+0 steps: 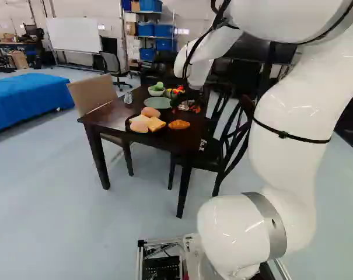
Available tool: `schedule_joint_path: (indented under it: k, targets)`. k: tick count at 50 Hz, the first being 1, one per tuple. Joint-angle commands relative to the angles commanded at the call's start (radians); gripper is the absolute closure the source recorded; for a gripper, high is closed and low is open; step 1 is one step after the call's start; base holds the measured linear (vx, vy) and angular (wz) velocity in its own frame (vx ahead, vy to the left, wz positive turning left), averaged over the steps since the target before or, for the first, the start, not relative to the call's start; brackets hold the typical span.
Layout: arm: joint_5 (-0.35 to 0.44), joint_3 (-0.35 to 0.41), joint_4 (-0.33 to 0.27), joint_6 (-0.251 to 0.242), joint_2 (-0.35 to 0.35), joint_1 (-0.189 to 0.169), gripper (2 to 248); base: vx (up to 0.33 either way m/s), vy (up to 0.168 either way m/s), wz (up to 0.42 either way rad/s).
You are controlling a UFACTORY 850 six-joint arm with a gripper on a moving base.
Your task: Move the croissant to the empty plate
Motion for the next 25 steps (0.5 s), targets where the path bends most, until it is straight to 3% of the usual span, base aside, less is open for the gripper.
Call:
schedule_joint_path:
  k: [25]
  targets:
    - [-0.197, -0.13, 0.0, 0.0, -0.088, 0.003, 3, 0.0, 0.0, 0.0]
